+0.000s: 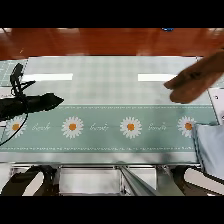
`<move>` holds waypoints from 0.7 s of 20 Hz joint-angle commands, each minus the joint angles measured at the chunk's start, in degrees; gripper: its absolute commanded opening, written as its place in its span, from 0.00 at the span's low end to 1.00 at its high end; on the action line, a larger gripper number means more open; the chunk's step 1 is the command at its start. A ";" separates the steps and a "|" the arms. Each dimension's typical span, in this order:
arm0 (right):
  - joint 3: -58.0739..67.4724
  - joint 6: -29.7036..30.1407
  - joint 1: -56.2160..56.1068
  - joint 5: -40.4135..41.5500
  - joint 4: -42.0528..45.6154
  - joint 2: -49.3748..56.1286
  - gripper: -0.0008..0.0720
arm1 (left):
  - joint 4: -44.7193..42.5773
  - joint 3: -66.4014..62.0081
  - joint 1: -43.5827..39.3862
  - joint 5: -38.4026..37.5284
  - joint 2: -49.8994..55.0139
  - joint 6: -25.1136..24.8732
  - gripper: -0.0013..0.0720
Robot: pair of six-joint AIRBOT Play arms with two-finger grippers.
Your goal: Fold the shirts.
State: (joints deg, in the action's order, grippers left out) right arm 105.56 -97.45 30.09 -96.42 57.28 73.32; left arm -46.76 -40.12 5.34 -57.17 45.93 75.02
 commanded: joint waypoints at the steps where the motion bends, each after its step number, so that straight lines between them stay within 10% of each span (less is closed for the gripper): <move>1: -0.11 2.05 9.14 -9.97 5.86 -2.27 0.05 | 1.44 0.00 -0.02 1.29 0.00 -0.28 0.04; 14: -36.65 6.40 37.44 -10.01 25.51 -26.86 0.05 | 2.51 0.00 -0.02 1.73 0.42 -1.09 0.04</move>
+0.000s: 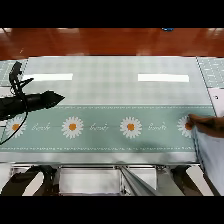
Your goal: Fold the shirts.
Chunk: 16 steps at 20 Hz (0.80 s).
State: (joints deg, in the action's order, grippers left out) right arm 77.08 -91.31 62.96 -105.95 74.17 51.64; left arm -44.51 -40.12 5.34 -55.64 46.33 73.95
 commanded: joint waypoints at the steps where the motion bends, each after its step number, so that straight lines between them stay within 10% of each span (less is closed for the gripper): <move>1: -10.40 0.13 4.28 -0.46 11.23 -7.43 0.05 | 0.26 0.00 -0.02 0.61 0.02 -0.22 0.04; 6: -18.75 -0.96 2.89 -0.57 23.93 -12.52 0.05 | 0.24 0.00 -0.02 2.84 0.02 -4.55 0.04; 9: -21.11 -1.27 2.89 0.33 26.01 -12.50 0.58 | 0.20 0.00 0.00 4.31 0.02 -5.55 0.04; 13: -21.14 -0.87 2.91 1.68 25.77 -12.33 0.56 | -0.33 -0.22 1.88 17.57 0.00 -13.64 0.04; 14: -20.52 -0.55 2.91 2.43 23.04 -11.32 0.41 | -0.24 -0.63 2.89 18.86 0.02 -13.07 0.04; 15: -19.21 2.27 2.86 3.45 17.25 -10.03 0.05 | -0.22 -1.29 3.74 19.08 0.02 -12.79 0.04; 16: -17.18 4.72 2.86 6.38 8.55 -8.90 0.05 | -0.31 -2.32 4.46 18.97 0.02 -12.92 0.04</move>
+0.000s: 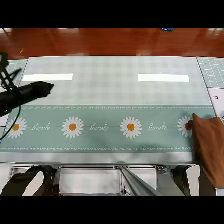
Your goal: Fold the shirts.
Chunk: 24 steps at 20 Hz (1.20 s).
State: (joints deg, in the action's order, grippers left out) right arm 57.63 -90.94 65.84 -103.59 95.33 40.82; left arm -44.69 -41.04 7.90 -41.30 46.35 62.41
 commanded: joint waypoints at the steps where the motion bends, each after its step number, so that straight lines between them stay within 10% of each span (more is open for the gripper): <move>1: 4.57 4.94 -0.02 8.50 -21.66 2.82 0.05 | -0.98 -2.84 2.49 4.61 -0.02 -2.89 0.04; 5: 13.42 7.19 -8.76 26.49 -44.24 7.26 0.05 | -4.15 -13.18 3.52 5.09 2.69 0.85 0.03; 13: 29.75 -1.57 -74.34 31.26 -10.82 38.05 0.05 | -28.26 -33.83 -15.23 -19.06 26.80 18.80 0.03; 24: 29.75 -5.97 -77.02 25.86 -7.78 50.86 0.05 | -28.87 -31.39 -17.68 -19.41 32.92 25.75 0.04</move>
